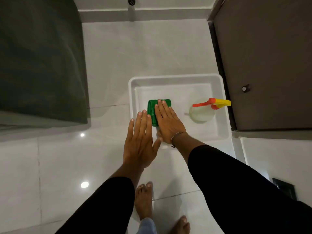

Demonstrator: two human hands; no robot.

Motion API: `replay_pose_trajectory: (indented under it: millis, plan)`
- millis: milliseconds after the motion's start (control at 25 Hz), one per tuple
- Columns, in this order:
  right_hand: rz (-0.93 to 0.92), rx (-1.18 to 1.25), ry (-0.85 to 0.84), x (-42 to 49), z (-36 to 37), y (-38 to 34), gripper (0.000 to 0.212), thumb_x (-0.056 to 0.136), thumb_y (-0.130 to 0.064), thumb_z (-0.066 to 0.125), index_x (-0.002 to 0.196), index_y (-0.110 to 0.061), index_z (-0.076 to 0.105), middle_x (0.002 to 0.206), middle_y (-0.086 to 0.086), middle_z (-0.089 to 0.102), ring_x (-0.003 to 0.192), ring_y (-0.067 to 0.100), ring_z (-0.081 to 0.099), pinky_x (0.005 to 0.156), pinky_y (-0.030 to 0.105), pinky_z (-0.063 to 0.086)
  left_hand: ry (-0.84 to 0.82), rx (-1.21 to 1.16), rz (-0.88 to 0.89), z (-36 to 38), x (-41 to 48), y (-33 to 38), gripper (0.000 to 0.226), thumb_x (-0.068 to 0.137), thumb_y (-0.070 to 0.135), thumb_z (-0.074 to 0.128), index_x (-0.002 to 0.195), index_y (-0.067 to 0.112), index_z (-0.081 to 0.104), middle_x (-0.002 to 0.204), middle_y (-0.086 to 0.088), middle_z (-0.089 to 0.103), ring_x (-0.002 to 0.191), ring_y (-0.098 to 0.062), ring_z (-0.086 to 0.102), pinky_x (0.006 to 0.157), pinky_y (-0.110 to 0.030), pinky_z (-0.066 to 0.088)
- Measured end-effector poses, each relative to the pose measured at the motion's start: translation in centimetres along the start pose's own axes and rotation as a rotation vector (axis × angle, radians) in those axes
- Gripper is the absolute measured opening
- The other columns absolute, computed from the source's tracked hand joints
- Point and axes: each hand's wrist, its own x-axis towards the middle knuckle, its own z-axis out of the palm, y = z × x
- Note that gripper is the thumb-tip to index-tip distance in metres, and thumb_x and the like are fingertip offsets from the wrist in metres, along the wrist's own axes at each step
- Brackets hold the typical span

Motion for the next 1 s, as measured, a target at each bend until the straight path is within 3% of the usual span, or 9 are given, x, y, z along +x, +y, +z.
replay_pose_trajectory:
  millis: [120, 200, 320, 680, 840, 1000]
  plan:
    - [0.029, -0.026, 0.028, 0.9, 0.8, 0.0, 0.083, 0.099, -0.021, 0.047, 0.162, -0.001, -0.004, 0.172, 0.021, -0.006, 0.159, 0.035, -0.007, 0.130, 0.047, 0.005, -0.014, 0.001, -0.019, 0.4, 0.7, -0.6, 0.092, 0.109, 0.069, 0.026, 0.172, 0.002, 0.023, 0.183, -0.021, 0.018, 0.170, -0.038, 0.014, 0.140, -0.050, 0.001]
    - [0.030, -0.058, 0.046, 1.1, 1.3, -0.2, 0.075, 0.103, -0.018, 0.041, 0.162, -0.001, -0.003, 0.172, 0.022, -0.005, 0.159, 0.036, -0.005, 0.130, 0.047, 0.006, -0.018, 0.009, -0.019, 0.8, 0.8, -0.7, 0.095, 0.108, 0.072, 0.018, 0.173, 0.002, 0.022, 0.183, -0.021, 0.016, 0.170, -0.038, 0.014, 0.140, -0.055, 0.011]
    - [0.035, -0.056, 0.024, 1.4, 1.8, -0.4, 0.069, 0.108, -0.015, 0.034, 0.162, -0.001, -0.006, 0.171, 0.022, -0.007, 0.159, 0.037, -0.006, 0.130, 0.048, 0.006, -0.029, -0.009, -0.013, 1.4, 0.6, -1.3, 0.098, 0.106, 0.073, 0.007, 0.173, 0.002, 0.019, 0.184, -0.020, 0.013, 0.171, -0.037, 0.012, 0.139, -0.056, 0.014]
    - [-0.002, -0.070, 0.036, 2.1, 0.9, 0.7, 0.066, 0.110, -0.013, 0.038, 0.161, 0.001, 0.000, 0.171, 0.024, 0.002, 0.159, 0.037, 0.003, 0.128, 0.045, 0.010, 0.009, -0.007, -0.014, 2.3, 0.0, -0.9, 0.092, 0.107, 0.069, 0.027, 0.171, 0.002, 0.028, 0.181, -0.021, 0.024, 0.169, -0.040, 0.021, 0.138, -0.056, 0.018]
    - [-0.023, -0.107, 0.091, -0.8, -1.7, 1.3, 0.068, 0.107, -0.007, 0.042, 0.161, 0.001, 0.002, 0.171, 0.023, 0.003, 0.159, 0.037, 0.003, 0.128, 0.044, 0.009, -0.008, 0.017, -0.015, 0.6, -0.8, 0.5, 0.093, 0.108, 0.069, 0.023, 0.172, 0.001, 0.025, 0.181, -0.022, 0.022, 0.169, -0.040, 0.020, 0.138, -0.056, 0.017]
    - [0.003, -0.153, 0.134, -7.1, -5.0, 2.2, 0.071, 0.106, -0.005, 0.045, 0.162, 0.000, 0.001, 0.172, 0.022, 0.003, 0.159, 0.036, 0.001, 0.123, 0.041, -0.003, -0.017, 0.025, 0.002, -2.6, -3.0, 3.6, 0.090, 0.110, 0.065, 0.023, 0.172, -0.001, 0.021, 0.182, -0.023, 0.018, 0.170, -0.039, 0.016, 0.138, -0.056, 0.017]
